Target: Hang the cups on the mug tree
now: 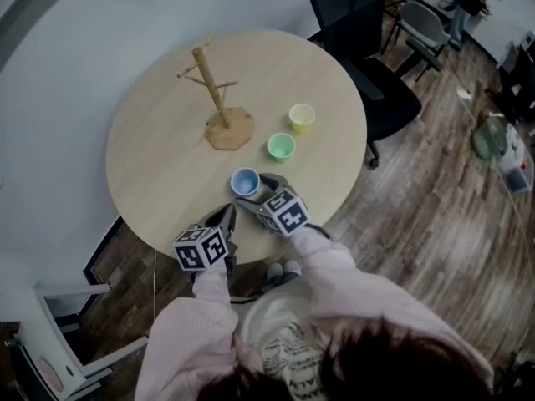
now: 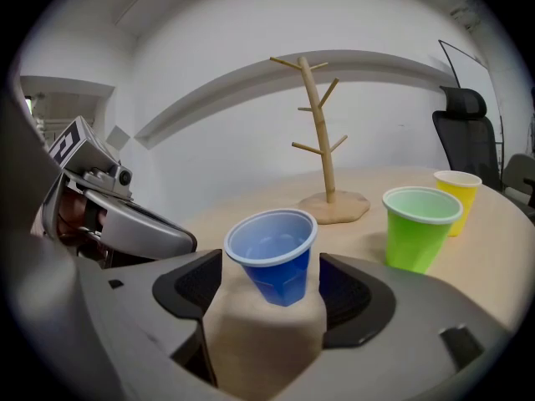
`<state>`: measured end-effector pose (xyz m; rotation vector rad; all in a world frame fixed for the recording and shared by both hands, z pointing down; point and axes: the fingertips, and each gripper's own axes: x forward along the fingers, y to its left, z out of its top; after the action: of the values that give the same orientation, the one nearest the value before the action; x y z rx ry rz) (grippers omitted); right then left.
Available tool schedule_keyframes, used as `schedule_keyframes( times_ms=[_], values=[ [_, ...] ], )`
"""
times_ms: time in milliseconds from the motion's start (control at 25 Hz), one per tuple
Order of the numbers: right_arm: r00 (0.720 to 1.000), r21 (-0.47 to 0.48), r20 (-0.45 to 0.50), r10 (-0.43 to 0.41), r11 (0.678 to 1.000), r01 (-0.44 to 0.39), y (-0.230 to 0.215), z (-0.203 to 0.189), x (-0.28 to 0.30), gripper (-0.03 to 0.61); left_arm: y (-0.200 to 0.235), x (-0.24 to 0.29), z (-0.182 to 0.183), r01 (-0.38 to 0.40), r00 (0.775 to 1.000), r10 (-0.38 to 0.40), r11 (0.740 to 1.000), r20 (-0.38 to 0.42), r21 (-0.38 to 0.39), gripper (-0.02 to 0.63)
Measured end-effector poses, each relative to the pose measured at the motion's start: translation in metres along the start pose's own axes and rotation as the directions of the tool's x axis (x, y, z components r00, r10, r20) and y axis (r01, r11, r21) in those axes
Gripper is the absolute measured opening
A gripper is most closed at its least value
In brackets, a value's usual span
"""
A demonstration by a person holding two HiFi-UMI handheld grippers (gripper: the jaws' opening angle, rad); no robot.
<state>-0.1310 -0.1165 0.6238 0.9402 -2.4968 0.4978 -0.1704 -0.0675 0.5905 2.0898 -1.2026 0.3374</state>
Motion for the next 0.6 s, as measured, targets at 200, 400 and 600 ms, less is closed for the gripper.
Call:
schedule_keyframes(
  times_ms=[200, 400, 600],
  values=[
    [1.000, 0.000, -0.006, 0.010, 1.000, -0.010, 0.001, -0.001, 0.006, 0.362, 0.004, 0.001, 0.001, -0.011, 1.000, 0.010, 1.000, -0.004, -0.008, 0.000],
    [1.000, 0.000, -0.002, 0.032, 1.000, -0.032, 0.002, 0.003, 0.010, 0.362, 0.005, 0.004, 0.000, -0.019, 1.000, 0.019, 1.000, -0.013, -0.011, 0.000],
    [0.999, 0.017, 0.019, 0.051, 0.999, -0.051, 0.003, 0.004, 0.016, 0.345, 0.008, 0.003, 0.000, -0.033, 0.999, 0.033, 0.999, -0.012, -0.016, 0.000]
  ],
)
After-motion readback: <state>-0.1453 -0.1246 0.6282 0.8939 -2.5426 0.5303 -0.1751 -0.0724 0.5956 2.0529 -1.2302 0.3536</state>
